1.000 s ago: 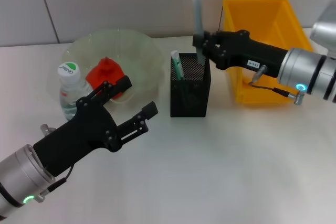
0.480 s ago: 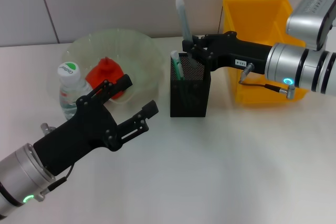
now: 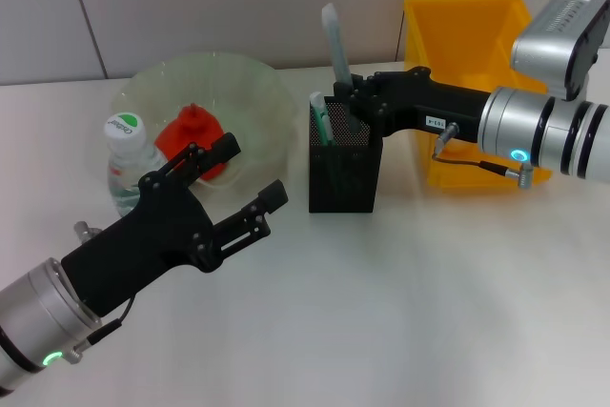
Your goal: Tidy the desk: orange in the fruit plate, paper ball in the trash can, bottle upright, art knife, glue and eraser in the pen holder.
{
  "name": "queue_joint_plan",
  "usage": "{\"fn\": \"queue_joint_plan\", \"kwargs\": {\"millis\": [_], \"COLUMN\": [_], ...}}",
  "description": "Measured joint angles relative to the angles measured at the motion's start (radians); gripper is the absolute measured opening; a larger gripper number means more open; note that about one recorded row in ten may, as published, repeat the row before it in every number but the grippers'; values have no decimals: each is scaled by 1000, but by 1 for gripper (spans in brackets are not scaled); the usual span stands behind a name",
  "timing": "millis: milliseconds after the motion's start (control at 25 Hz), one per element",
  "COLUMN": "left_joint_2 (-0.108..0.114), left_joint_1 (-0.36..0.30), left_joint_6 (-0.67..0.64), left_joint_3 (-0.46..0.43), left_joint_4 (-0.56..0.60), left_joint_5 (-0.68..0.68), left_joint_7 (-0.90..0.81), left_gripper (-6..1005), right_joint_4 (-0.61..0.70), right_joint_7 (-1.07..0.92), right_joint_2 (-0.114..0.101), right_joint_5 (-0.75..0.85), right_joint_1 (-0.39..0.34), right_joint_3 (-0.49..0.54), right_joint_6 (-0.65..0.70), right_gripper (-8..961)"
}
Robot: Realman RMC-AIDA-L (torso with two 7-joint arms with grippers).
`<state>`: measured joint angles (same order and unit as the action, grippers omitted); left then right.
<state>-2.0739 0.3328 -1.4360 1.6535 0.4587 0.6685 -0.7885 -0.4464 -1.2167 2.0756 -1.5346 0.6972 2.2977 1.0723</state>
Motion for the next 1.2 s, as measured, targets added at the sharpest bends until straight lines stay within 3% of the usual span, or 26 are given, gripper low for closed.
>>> {"fn": "queue_joint_plan", "kwargs": {"millis": [1160,1200], "left_joint_2": [0,0], "left_joint_1": [5,5], "left_joint_6": [5,5], "left_joint_3": [0,0], "left_joint_4": [-5,-5], "left_joint_5": [-4,-4], "left_joint_7": [0,0], "left_gripper": [820,820], "right_joint_4": [20,20], "right_joint_7": [41,47], "right_joint_2": [5,5], "right_joint_5": [-24,-30], "right_joint_1": [-21,-23], "right_joint_3": [-1,-1], "right_joint_6": [61,61], "right_gripper": [267,312]}}
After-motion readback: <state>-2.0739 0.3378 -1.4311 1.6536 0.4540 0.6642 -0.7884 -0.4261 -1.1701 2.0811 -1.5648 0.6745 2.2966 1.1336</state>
